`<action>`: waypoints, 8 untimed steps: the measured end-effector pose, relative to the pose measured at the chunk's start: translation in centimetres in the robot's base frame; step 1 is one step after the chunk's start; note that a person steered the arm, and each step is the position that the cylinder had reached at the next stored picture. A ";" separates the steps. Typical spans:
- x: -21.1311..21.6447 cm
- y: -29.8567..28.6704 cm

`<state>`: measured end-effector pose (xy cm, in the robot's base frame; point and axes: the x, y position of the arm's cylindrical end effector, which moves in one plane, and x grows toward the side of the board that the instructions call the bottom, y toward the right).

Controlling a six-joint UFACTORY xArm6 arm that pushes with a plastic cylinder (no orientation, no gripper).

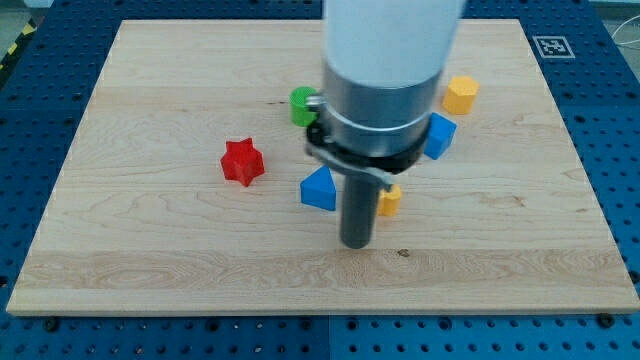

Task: Push the red star closer to the green circle

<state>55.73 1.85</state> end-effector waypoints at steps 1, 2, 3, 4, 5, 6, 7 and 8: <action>-0.1 -2.0; -1.1 -4.6; -1.9 -6.9; -1.9 -8.1; -1.9 -8.1; -0.2 -8.4; 3.5 -8.4; 5.4 -9.0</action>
<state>61.15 -7.18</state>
